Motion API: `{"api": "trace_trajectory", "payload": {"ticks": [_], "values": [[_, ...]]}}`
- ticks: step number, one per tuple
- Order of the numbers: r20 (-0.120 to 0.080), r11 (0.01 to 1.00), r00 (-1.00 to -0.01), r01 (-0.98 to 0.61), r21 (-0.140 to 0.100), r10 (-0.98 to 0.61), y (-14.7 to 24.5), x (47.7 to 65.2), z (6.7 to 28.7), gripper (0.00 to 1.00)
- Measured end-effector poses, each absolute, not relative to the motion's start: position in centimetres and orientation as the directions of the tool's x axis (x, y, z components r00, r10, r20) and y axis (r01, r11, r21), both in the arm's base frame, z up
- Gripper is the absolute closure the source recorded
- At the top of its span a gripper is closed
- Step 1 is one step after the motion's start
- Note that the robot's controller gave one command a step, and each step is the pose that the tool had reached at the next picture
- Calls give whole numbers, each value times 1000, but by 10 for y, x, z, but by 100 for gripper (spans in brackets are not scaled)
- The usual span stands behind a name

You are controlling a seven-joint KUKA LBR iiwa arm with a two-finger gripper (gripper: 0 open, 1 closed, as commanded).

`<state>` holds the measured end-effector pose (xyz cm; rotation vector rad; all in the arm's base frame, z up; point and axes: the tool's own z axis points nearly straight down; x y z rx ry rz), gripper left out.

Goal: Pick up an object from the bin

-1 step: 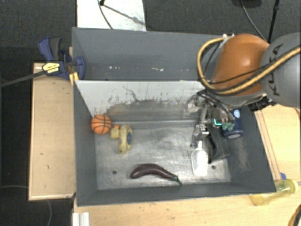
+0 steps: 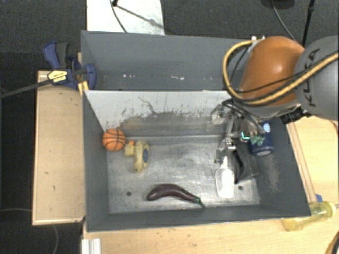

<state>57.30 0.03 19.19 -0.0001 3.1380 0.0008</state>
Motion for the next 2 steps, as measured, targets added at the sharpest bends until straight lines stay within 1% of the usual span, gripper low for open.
{"api": "trace_trajectory", "payload": {"ticks": [1, 2], "values": [[-8, 1000, -1000, 29, 2, 29, -29, 531, 176, 0], [-8, 999, -999, 47, -2, 47, -28, 495, 117, 0]]}}
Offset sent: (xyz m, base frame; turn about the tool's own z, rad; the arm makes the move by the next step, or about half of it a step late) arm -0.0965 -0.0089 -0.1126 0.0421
